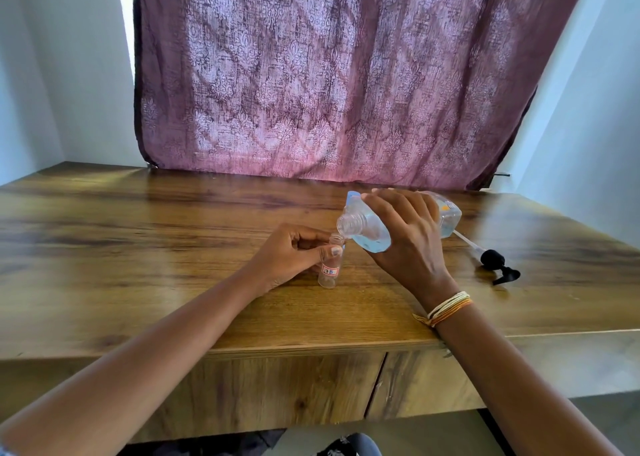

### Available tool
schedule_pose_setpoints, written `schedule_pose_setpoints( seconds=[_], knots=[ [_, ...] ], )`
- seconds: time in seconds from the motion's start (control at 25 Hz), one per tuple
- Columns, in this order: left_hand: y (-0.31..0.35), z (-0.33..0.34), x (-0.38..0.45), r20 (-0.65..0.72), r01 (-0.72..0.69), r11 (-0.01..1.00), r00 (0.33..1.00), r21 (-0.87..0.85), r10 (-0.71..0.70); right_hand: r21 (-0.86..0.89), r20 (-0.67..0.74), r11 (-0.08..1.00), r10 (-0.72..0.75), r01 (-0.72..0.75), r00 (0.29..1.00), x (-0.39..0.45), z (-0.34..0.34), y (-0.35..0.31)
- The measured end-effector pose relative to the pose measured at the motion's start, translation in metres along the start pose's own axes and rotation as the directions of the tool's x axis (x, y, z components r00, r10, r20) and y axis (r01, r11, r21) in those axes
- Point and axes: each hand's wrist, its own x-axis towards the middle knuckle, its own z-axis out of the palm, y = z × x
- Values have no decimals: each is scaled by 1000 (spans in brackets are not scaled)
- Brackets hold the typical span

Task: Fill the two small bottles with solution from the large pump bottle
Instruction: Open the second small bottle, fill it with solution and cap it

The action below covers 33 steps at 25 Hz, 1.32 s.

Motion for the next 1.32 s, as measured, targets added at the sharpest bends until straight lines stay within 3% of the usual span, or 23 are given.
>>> schedule_pose_setpoints(
  seconds=[1.32],
  knots=[
    [5, -1, -2, 4, 19, 999, 1000, 27, -19, -92, -71, 995, -47, 40, 996, 0, 1, 1]
  ],
)
